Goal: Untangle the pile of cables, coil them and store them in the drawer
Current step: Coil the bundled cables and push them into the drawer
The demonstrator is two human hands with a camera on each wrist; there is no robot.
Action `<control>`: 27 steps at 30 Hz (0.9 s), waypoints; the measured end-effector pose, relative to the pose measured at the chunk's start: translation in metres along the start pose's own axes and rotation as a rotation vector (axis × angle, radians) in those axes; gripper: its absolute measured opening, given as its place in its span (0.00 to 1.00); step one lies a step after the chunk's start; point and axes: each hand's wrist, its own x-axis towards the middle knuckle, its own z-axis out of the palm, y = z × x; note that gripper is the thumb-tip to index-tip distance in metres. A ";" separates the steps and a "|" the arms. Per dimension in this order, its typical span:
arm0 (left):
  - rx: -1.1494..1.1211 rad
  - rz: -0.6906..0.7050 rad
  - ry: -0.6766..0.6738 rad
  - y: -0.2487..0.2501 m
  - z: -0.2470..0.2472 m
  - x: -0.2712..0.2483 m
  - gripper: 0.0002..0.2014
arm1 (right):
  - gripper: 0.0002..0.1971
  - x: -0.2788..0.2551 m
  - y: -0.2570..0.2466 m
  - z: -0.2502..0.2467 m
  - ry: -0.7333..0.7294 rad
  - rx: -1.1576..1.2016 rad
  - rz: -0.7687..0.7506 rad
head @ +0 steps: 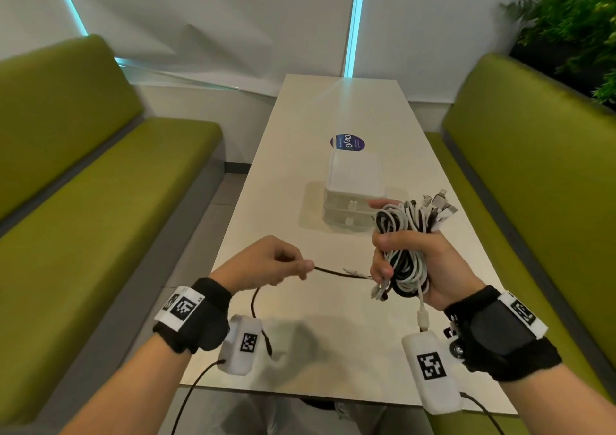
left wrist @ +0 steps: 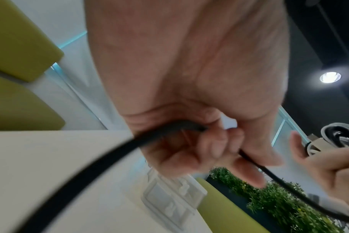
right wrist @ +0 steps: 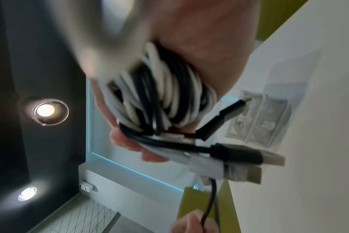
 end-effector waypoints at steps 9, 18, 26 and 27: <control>-0.078 0.266 0.097 0.042 0.006 0.008 0.05 | 0.25 0.006 0.005 0.013 0.132 -0.516 -0.078; -0.468 0.307 0.036 0.047 0.009 0.006 0.04 | 0.25 0.010 0.013 0.015 0.124 -0.512 -0.043; -0.766 0.200 0.411 0.053 0.050 0.017 0.06 | 0.14 0.013 0.027 0.019 0.235 -0.533 -0.119; -0.838 0.165 0.443 0.058 0.053 0.018 0.05 | 0.13 0.014 0.028 0.020 0.239 -0.571 -0.110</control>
